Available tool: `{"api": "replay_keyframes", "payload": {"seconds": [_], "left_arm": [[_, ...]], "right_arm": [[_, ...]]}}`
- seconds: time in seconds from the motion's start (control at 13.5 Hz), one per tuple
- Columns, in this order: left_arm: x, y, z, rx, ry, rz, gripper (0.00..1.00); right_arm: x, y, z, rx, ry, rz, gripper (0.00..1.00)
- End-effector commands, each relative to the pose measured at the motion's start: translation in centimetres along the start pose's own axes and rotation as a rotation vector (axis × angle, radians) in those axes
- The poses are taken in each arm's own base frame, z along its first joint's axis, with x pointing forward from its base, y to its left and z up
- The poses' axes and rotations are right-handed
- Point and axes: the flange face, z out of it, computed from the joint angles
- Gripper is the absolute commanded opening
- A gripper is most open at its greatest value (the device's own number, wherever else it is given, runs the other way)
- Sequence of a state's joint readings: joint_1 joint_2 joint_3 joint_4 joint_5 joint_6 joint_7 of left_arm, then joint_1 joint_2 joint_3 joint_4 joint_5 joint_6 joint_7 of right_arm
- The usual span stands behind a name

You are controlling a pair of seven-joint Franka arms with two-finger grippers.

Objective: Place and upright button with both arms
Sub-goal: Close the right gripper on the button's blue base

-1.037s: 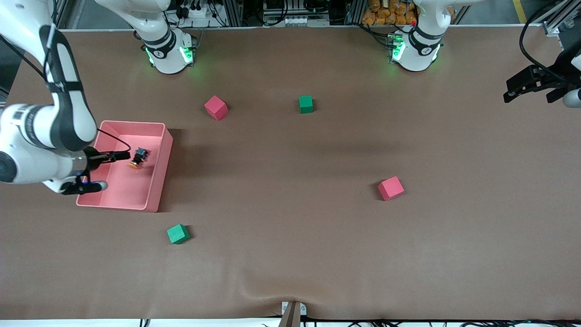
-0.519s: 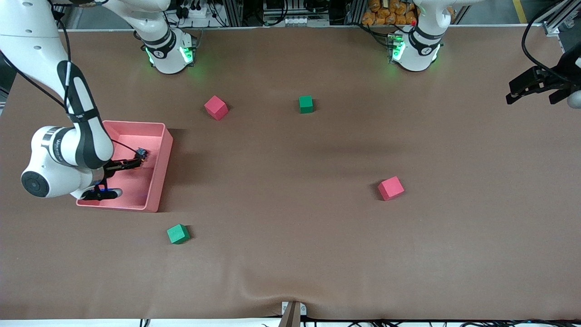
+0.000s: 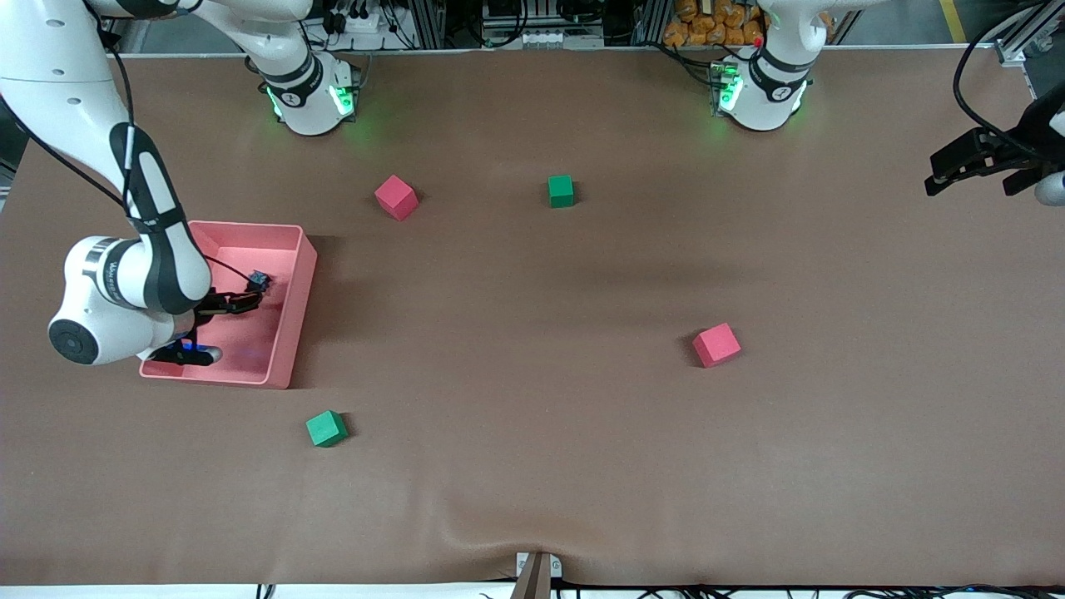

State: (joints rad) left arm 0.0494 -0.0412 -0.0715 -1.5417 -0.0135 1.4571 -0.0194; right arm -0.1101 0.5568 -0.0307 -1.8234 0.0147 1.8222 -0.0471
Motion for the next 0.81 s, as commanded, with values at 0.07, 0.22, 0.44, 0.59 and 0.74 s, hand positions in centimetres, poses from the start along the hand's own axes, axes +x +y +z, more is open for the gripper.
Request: {"api": "replay_keyframes", "payload": {"seconds": [0.07,0.22,0.44,0.59,0.74], "left_arm": [[0.3,0.0,0.1,-0.001,0.010,0.031,1.00],[0.4,0.0,0.2,-0.001,0.010,0.031,1.00],[0.4,0.0,0.2,-0.001,0.010,0.031,1.00],[0.4,0.2,0.1,-0.002,0.014,0.033,1.00],[0.4,0.1,0.1,-0.002,0.016,0.031,1.00]], "right_arm": [[0.5,-1.2,1.9,-0.014,-0.035,-0.001,1.00],[0.6,-1.4,2.8,-0.015,-0.052,-0.015,1.00],[0.7,-1.5,3.6,-0.017,-0.059,-0.019,1.00],[0.8,-1.5,4.1,-0.019,-0.070,-0.019,1.00],[0.8,-1.6,4.4,-0.020,-0.076,-0.020,1.00]]}}
